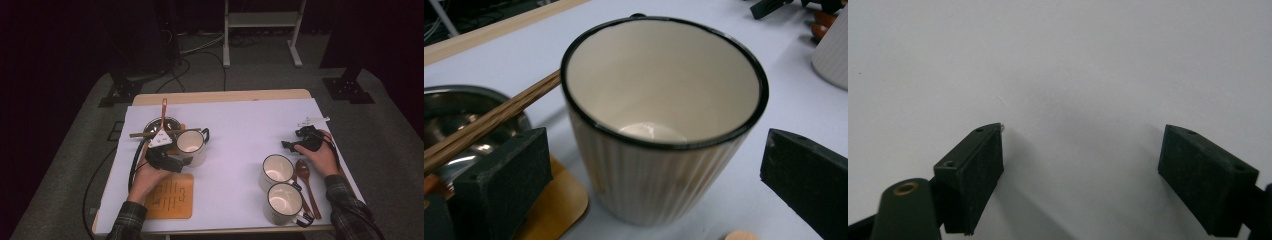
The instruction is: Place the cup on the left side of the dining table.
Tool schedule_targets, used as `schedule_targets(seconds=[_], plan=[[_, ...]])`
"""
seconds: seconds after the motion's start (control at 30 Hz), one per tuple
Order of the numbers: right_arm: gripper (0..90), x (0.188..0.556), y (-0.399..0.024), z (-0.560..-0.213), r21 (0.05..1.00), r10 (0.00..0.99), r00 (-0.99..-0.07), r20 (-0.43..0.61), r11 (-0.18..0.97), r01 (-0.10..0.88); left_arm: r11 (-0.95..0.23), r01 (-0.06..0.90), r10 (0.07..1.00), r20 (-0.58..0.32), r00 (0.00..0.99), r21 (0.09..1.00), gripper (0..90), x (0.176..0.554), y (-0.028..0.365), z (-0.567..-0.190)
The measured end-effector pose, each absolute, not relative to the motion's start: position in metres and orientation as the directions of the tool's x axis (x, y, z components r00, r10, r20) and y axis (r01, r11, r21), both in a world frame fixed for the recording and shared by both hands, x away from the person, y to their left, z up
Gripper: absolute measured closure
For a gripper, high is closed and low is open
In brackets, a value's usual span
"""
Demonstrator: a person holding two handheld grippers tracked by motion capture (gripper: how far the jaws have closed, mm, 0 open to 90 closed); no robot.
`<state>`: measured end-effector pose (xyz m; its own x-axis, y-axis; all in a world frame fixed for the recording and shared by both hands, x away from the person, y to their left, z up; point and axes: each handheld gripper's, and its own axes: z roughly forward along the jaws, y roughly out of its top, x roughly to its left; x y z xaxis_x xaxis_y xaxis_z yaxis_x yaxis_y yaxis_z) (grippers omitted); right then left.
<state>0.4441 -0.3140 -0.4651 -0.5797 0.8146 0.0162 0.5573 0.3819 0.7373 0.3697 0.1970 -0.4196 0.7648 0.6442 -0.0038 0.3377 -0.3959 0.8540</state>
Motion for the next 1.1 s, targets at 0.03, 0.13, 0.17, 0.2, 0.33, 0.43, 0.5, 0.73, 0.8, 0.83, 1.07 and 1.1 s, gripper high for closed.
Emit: schedule_targets(seconds=[0.03,0.13,0.17,0.2,0.33,0.43,0.5,0.73,0.8,0.83,1.07,1.1], plan=[[16.6,0.444,-0.314,-0.465,0.737,0.815,-0.58,0.016,0.382,0.558,-0.395,0.338,0.648,-0.002,0.762,0.854,0.0,0.368,0.199,-0.42],[16.5,0.444,-0.314,-0.465,0.737,0.815,-0.58,0.017,0.382,0.558,-0.394,0.344,0.66,0.003,0.751,0.852,0.0,0.362,0.205,-0.418],[16.5,0.444,-0.314,-0.465,0.736,0.815,-0.579,0.018,0.381,0.559,-0.399,0.344,0.665,0.009,0.747,0.85,0.0,0.36,0.207,-0.417],[16.5,0.445,-0.314,-0.465,0.737,0.814,-0.58,0.016,0.382,0.558,-0.399,0.347,0.672,0.013,0.74,0.849,0.0,0.358,0.208,-0.416],[16.5,0.445,-0.314,-0.465,0.737,0.814,-0.58,0.017,0.382,0.558,-0.39,0.361,0.701,0.019,0.713,0.847,0.0,0.349,0.215,-0.412],[16.5,0.445,-0.314,-0.465,0.736,0.814,-0.58,0.017,0.382,0.558,-0.39,0.379,0.725,0.026,0.688,0.839,0.0,0.343,0.219,-0.409],[16.5,0.445,-0.314,-0.465,0.736,0.814,-0.581,0.017,0.383,0.558,-0.384,0.387,0.738,0.027,0.674,0.838,0.0,0.338,0.222,-0.408],[16.5,0.445,-0.314,-0.465,0.736,0.814,-0.58,0.017,0.382,0.558,-0.36,0.425,0.77,0.008,0.638,0.83,0.0,0.326,0.234,-0.408],[16.5,0.445,-0.314,-0.465,0.737,0.814,-0.58,0.017,0.382,0.558,-0.354,0.431,0.777,0.004,0.63,0.83,0.0,0.322,0.238,-0.409],[16.5,0.445,-0.314,-0.465,0.737,0.814,-0.58,0.017,0.382,0.558,-0.348,0.442,0.784,-0.001,0.62,0.827,0.0,0.32,0.241,-0.41],[16.5,0.444,-0.314,-0.465,0.737,0.814,-0.58,0.014,0.383,0.556,-0.325,0.47,0.831,0.01,0.557,0.82,0.0,0.307,0.256,-0.411],[16.5,0.444,-0.314,-0.465,0.737,0.815,-0.579,0.015,0.383,0.557,-0.326,0.481,0.837,0.012,0.547,0.814,0.0,0.305,0.258,-0.412]])
